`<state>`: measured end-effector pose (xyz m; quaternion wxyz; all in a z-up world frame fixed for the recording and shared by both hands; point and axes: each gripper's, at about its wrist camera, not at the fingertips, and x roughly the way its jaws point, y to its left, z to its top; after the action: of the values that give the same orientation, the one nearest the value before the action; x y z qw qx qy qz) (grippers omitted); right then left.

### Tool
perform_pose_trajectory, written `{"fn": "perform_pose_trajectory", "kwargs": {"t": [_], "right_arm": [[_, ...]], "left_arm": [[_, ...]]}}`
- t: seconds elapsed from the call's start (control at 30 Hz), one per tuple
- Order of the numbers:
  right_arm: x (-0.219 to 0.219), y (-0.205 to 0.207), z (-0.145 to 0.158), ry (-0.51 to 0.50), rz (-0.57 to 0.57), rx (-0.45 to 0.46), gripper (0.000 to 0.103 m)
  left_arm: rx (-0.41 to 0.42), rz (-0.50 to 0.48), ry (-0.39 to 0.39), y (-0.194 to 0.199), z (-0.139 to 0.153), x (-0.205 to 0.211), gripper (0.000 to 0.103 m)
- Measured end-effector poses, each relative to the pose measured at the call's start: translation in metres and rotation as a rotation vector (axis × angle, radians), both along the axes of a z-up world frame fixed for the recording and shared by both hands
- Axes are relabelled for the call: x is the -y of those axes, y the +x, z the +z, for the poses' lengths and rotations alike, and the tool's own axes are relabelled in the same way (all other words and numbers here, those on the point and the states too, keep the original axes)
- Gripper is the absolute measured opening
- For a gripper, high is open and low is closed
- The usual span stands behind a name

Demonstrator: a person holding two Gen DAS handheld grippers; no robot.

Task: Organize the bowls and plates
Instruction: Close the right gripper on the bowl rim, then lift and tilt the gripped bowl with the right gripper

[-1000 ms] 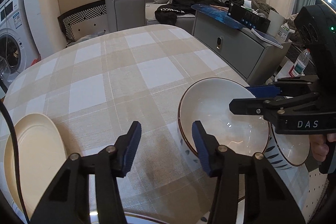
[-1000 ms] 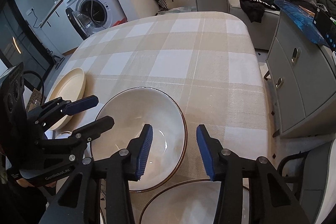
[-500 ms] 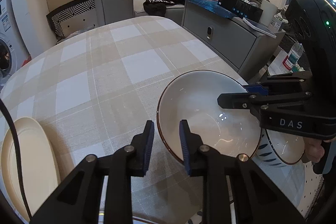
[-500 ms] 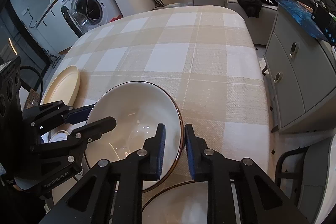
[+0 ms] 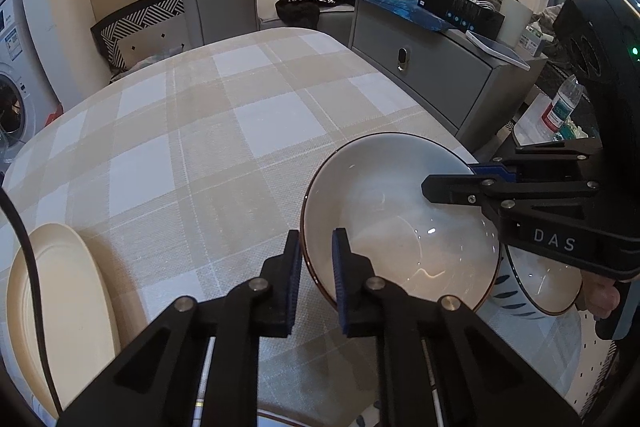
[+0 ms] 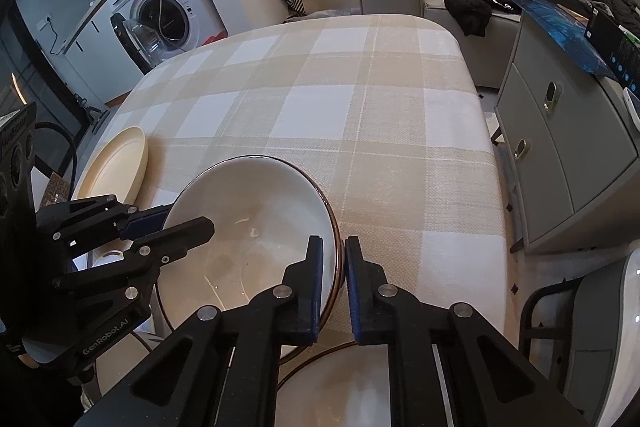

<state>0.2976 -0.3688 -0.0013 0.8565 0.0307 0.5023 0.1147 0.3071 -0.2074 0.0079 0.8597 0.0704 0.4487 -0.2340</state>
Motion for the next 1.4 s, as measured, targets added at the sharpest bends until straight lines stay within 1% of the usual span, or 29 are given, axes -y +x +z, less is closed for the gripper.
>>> {"fn": "perform_pose_trajectory", "kwargs": {"t": [0.23, 0.5, 0.73, 0.93, 1.0, 1.03, 1.07, 1.13, 1.2, 1.27, 1.4], "right_arm": [[0.001, -0.002, 0.002, 0.005, -0.006, 0.001, 0.009], [-0.001, -0.002, 0.005, 0.002, 0.001, 0.013, 0.009], [-0.003, 0.004, 0.004, -0.005, 0.016, -0.008, 0.01], [-0.003, 0.009, 0.003, -0.004, 0.017, -0.034, 0.011], [-0.003, 0.012, 0.001, 0.001, 0.011, -0.051, 0.012], [-0.003, 0.013, 0.0, 0.002, 0.012, -0.06, 0.012], [-0.003, 0.014, -0.002, 0.011, 0.016, -0.077, 0.015], [-0.004, 0.016, -0.006, 0.023, 0.019, -0.101, 0.015], [-0.007, 0.016, -0.008, 0.007, 0.029, -0.105, 0.016], [-0.008, 0.016, -0.01, 0.017, 0.03, -0.11, 0.017], [-0.009, 0.015, -0.01, 0.016, 0.037, -0.109, 0.016]], "left_arm": [[0.01, 0.005, -0.007, -0.002, 0.006, -0.003, 0.008], [0.014, 0.001, -0.006, -0.001, 0.005, -0.005, 0.008], [-0.01, -0.009, -0.009, 0.005, 0.001, -0.005, 0.009], [-0.047, -0.02, -0.026, 0.009, -0.004, -0.006, 0.015], [-0.069, -0.028, -0.029, 0.01, -0.007, -0.004, 0.022], [-0.083, -0.033, -0.032, 0.01, -0.01, -0.003, 0.029], [-0.095, -0.039, -0.036, 0.01, -0.013, -0.002, 0.033], [-0.114, -0.042, -0.037, 0.011, -0.016, -0.001, 0.032], [-0.117, -0.041, -0.037, 0.011, -0.017, -0.002, 0.032], [-0.123, -0.043, -0.038, 0.012, -0.018, -0.002, 0.027], [-0.104, -0.034, -0.027, 0.01, -0.017, -0.002, 0.022]]}}
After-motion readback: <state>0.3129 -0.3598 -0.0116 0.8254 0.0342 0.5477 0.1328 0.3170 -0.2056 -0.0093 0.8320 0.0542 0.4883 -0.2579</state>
